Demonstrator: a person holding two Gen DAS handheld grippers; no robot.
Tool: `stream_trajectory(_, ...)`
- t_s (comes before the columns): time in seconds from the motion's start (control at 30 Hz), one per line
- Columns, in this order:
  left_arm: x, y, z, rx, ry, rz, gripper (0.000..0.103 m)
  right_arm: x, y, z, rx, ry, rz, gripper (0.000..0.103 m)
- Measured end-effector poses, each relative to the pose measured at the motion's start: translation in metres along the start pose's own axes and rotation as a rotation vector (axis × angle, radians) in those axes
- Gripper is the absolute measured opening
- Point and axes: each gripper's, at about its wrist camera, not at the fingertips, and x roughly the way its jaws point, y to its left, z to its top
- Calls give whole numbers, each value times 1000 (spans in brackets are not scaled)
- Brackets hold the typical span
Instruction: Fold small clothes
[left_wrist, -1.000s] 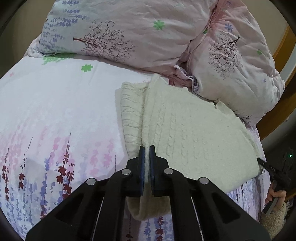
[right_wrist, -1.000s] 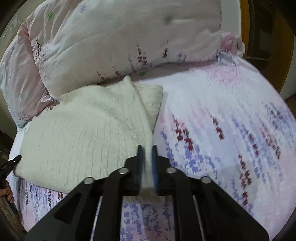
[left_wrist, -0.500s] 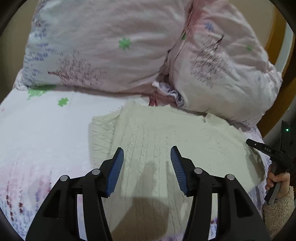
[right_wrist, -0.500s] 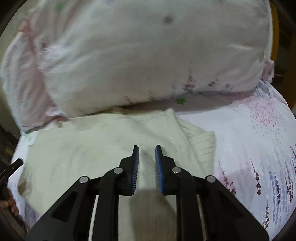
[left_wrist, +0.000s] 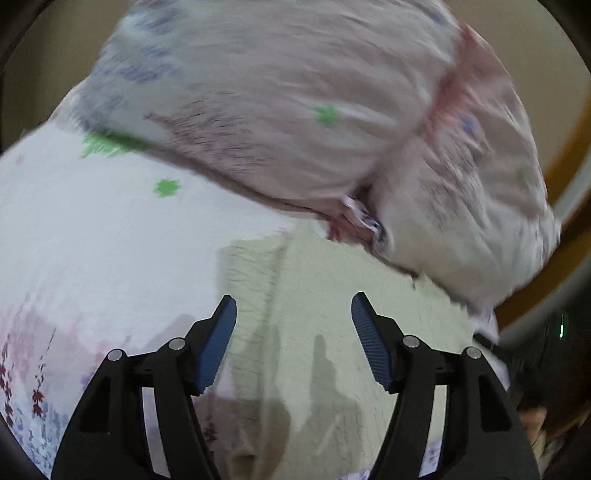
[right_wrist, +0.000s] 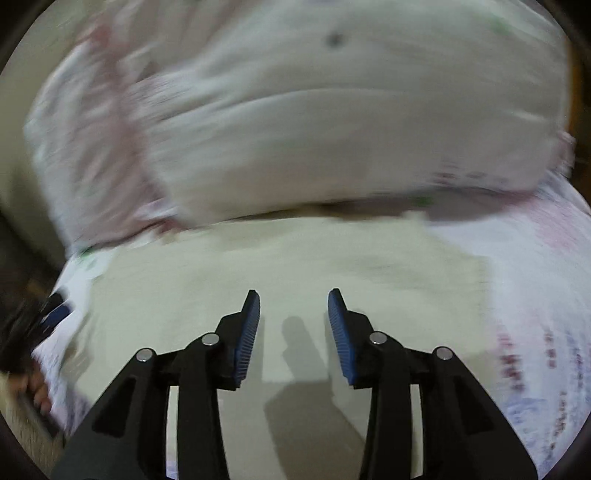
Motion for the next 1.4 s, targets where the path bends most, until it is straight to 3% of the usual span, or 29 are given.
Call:
stream_trajectory(0.13,8,19,-1,-113,48,-41,66,9,48,-14,-113,17,31,39)
stream_trajectory(0.3,22,26,-5,-171,86,-65,66,30,70,-23,-153,54,38,39)
stream_trajectory(0.4,31,29,-6,-208,98,-91,66,46,83,-32,-221,91,-34,41)
stream_trajectory(0.5,33,28,-6,-227,93,-115,66,47,100,-38,-311,59,-111,44)
stream_trajectory(0.63,38,26,-6,-247,97,-147,65,44,96,-36,-324,51,-128,44)
stream_trajectory(0.73,40,25,-6,-265,97,-172,61,45,92,-33,-314,50,-110,44)
stream_trajectory(0.93,49,20,-8,-289,133,-206,42,44,91,-33,-306,48,-100,45)
stream_trajectory(1.07,49,18,-8,-301,137,-216,20,46,91,-32,-304,47,-96,45)
stream_trajectory(1.17,40,10,-4,-296,113,-241,17,46,91,-32,-305,46,-92,44)
stream_trajectory(1.3,23,-21,1,-259,76,-289,15,30,71,-23,-197,58,30,46)
stream_trajectory(1.4,14,-51,4,-229,49,-318,14,5,50,-19,-145,-6,49,53)
